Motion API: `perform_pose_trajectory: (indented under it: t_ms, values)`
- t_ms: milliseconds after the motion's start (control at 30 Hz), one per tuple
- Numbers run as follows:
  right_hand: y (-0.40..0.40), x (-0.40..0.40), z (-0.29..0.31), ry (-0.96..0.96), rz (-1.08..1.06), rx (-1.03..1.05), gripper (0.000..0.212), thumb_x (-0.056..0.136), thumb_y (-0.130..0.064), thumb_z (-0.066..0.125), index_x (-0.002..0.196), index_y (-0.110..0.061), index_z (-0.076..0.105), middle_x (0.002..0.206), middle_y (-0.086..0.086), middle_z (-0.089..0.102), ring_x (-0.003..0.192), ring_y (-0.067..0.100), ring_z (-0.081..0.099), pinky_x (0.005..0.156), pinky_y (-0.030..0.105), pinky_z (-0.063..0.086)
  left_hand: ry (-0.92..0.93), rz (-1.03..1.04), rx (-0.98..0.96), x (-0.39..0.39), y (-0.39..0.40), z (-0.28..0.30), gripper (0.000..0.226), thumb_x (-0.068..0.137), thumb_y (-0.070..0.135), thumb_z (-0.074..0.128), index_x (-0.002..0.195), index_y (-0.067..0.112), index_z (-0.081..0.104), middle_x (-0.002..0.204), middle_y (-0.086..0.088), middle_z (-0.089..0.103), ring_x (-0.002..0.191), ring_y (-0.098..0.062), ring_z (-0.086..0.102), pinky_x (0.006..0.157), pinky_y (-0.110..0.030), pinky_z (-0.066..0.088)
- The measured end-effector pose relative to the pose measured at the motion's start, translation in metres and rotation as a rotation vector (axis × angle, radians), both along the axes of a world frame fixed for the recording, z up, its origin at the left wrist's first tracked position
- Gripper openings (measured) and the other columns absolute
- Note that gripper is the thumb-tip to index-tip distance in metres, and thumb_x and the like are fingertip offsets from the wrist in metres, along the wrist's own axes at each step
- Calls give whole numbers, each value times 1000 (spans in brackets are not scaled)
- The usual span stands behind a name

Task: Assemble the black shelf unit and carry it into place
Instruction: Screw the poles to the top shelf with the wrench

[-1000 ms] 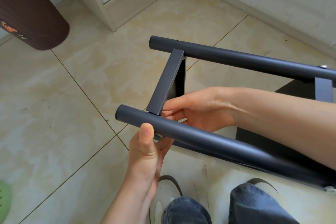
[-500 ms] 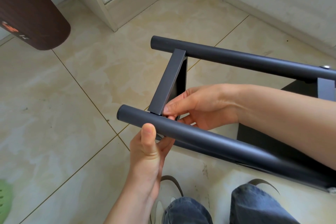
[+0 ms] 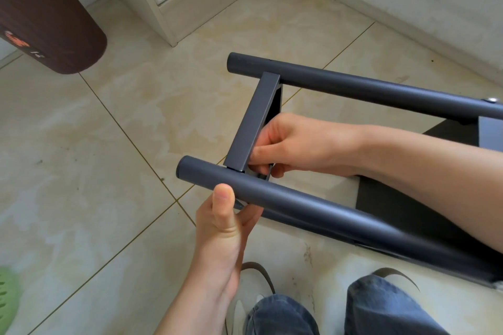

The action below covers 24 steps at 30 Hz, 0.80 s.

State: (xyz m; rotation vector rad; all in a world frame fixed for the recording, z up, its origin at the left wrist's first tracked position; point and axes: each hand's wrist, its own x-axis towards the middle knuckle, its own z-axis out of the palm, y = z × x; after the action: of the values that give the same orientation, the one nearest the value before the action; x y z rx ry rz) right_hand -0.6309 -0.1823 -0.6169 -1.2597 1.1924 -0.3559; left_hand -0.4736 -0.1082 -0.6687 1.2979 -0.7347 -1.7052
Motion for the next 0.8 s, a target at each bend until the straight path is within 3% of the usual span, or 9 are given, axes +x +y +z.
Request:
perform_pose_trajectory:
  t_ms: [67, 233, 367, 533, 800]
  values:
    - [0, -2, 0, -33, 11, 30, 25, 95, -16, 61, 78, -1, 71, 72, 1, 65, 68, 8, 56, 68, 26, 47, -1, -3, -2, 0, 0, 1, 92, 26, 89, 77, 98, 33, 79, 117, -6, 74, 116, -27, 68, 107, -50, 47]
    - [5, -3, -8, -288, -79, 333, 27, 95, -12, 60, 70, -14, 70, 71, 3, 67, 70, 16, 60, 67, 25, 51, -20, 10, 29, -2, -1, 3, 123, 24, 89, 77, 119, 11, 65, 121, -16, 71, 116, -35, 67, 109, -56, 44]
    - [8, -2, -11, -363, -145, 458, 25, 95, -16, 62, 71, -13, 70, 70, 3, 65, 64, 14, 61, 62, 24, 55, -24, -1, 20, -3, 0, 4, 117, 25, 90, 76, 113, 13, 69, 119, -17, 72, 114, -36, 67, 109, -57, 44]
    - [8, 3, -14, -304, -153, 408, 32, 97, -19, 59, 68, -12, 70, 67, 5, 60, 58, 12, 59, 57, 23, 53, -27, 12, 25, -2, -2, 3, 107, 25, 89, 77, 106, 19, 72, 119, -17, 71, 116, -35, 67, 108, -56, 45]
    - [6, -5, -12, -372, -123, 558, 27, 95, -23, 60, 72, -12, 69, 89, 6, 65, 77, 20, 68, 71, 32, 58, -8, 8, 29, -3, -3, 3, 110, 30, 86, 80, 112, 12, 70, 120, -21, 70, 115, -41, 66, 108, -59, 42]
